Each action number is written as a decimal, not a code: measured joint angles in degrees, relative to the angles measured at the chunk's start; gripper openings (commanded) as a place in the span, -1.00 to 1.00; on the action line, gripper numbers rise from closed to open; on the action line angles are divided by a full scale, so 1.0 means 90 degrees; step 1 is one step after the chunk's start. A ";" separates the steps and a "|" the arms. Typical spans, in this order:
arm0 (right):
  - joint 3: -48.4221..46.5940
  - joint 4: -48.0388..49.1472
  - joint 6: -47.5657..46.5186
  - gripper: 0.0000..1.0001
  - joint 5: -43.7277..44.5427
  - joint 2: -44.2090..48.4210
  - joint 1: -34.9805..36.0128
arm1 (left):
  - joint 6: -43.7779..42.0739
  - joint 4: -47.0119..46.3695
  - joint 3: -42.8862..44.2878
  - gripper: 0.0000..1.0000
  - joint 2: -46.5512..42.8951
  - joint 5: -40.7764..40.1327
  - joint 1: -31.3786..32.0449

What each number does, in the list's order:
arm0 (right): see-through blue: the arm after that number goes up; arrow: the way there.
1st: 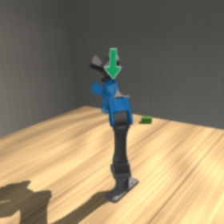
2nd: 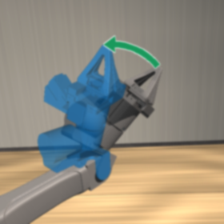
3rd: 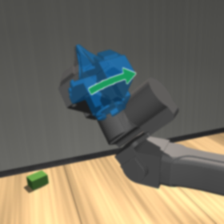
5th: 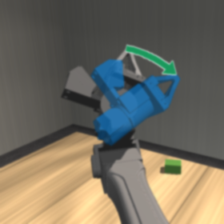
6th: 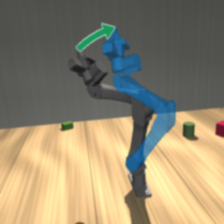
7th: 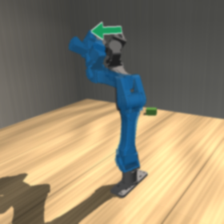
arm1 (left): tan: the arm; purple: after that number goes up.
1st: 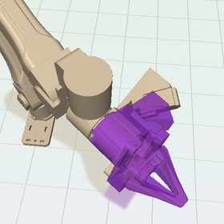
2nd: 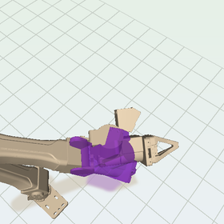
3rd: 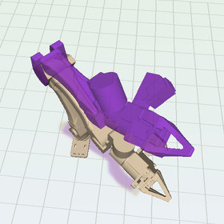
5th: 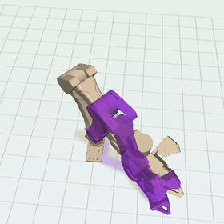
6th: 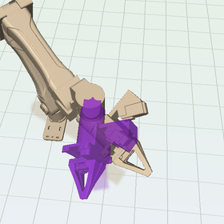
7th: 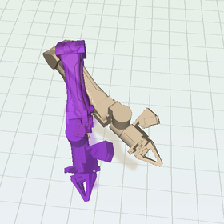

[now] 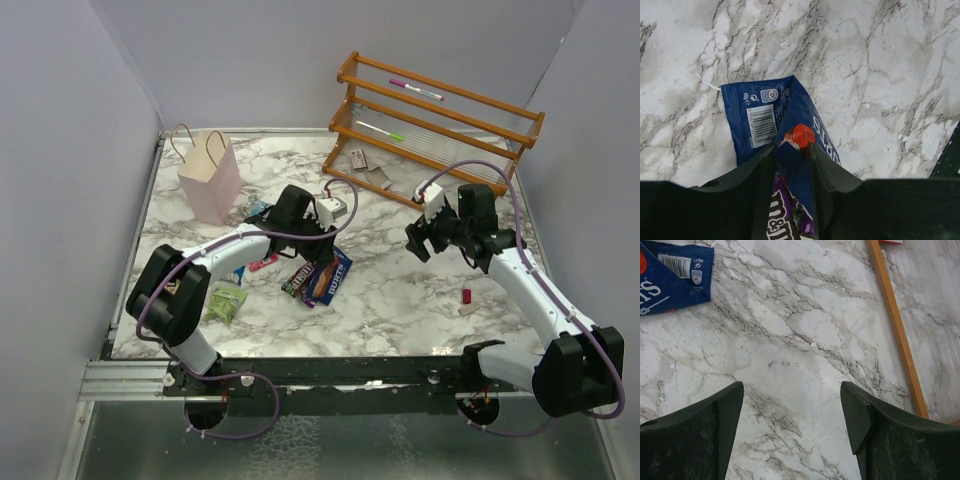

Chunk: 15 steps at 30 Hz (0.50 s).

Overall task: Place the snacks into the paper bag
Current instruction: Pick up the snack from the center of the board.

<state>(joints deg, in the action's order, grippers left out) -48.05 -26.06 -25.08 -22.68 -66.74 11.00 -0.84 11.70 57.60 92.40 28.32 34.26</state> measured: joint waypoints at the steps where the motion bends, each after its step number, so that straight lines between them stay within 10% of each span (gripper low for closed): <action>1: 0.0005 0.0005 0.0000 0.58 -0.0012 0.0000 0.0000 | 0.0010 0.0007 0.0051 -0.65 0.0051 0.0010 0.0000; 5: 0.0075 0.0049 0.0000 0.58 -0.0019 0.0022 0.0000 | -0.0039 0.0153 0.0277 -0.98 0.0175 0.0119 0.0000; 15: 0.0155 0.0039 -0.0243 0.63 -0.1056 0.0146 0.0000 | -0.1195 0.1440 0.1569 -1.00 -0.0015 0.0911 0.0002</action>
<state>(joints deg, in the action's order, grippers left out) -46.65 -25.71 -27.27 -32.18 -65.43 11.00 -11.60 24.67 71.72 92.27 36.51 34.28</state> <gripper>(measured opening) 0.797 0.016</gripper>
